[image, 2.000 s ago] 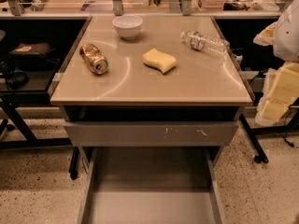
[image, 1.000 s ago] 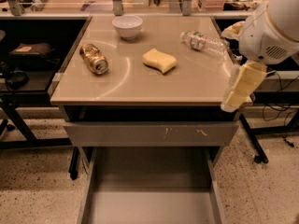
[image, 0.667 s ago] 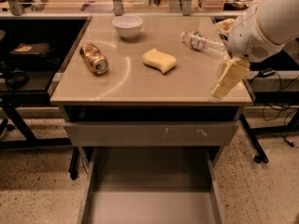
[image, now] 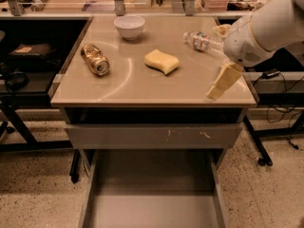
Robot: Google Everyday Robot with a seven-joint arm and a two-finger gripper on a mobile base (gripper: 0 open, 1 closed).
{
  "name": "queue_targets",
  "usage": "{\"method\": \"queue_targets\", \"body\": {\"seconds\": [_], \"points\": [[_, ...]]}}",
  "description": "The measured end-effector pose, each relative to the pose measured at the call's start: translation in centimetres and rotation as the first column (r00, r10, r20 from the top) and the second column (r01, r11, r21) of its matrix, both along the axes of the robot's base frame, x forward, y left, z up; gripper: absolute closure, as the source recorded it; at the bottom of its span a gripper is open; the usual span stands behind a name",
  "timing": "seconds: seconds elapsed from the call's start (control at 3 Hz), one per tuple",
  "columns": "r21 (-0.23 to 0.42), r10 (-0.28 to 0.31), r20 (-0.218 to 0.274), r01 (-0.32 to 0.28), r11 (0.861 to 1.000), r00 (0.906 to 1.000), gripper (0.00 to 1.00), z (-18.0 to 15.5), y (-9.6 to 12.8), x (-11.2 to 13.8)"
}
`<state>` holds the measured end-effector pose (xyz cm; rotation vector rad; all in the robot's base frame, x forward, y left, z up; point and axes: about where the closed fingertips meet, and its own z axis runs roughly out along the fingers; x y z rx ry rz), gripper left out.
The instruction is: Place sponge into middle drawer
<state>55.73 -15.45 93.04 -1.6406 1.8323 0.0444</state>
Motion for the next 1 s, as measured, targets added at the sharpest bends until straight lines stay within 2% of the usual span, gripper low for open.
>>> {"method": "queue_targets", "body": {"seconds": [0.33,0.67,1.0], "points": [[0.147,-0.012,0.02,0.009,0.989,0.9997,0.0,-2.1,1.0,4.4],[0.315,-0.028,-0.019,0.033,0.949,0.9994,0.0,-3.8,2.2,7.8],[0.398,-0.052,-0.119,0.096,0.913,0.9915,0.0,-5.9,3.0,10.1]]}}
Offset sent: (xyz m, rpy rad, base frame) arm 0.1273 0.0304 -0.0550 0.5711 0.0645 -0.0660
